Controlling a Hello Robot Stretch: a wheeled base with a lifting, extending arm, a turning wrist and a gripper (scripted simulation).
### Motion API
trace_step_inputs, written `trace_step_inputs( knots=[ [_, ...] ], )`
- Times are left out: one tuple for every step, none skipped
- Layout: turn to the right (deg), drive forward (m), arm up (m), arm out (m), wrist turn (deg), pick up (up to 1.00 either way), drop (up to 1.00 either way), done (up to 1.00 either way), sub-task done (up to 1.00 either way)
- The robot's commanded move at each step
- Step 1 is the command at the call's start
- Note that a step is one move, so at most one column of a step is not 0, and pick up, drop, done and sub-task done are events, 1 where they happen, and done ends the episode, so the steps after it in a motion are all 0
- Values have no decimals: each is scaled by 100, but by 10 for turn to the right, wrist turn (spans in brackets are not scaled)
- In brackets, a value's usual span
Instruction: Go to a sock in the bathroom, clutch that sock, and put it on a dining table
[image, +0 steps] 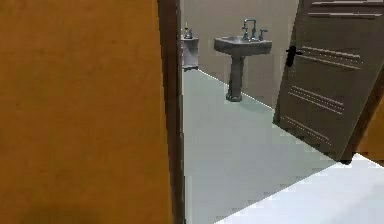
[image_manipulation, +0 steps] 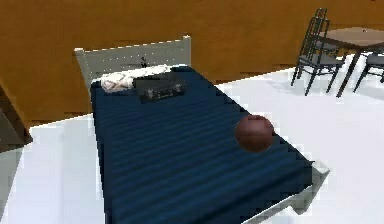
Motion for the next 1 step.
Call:
trace_step_inputs(
  knots=[
    [0, 30, 0, 0, 0, 0, 0, 0, 0]
  ],
)
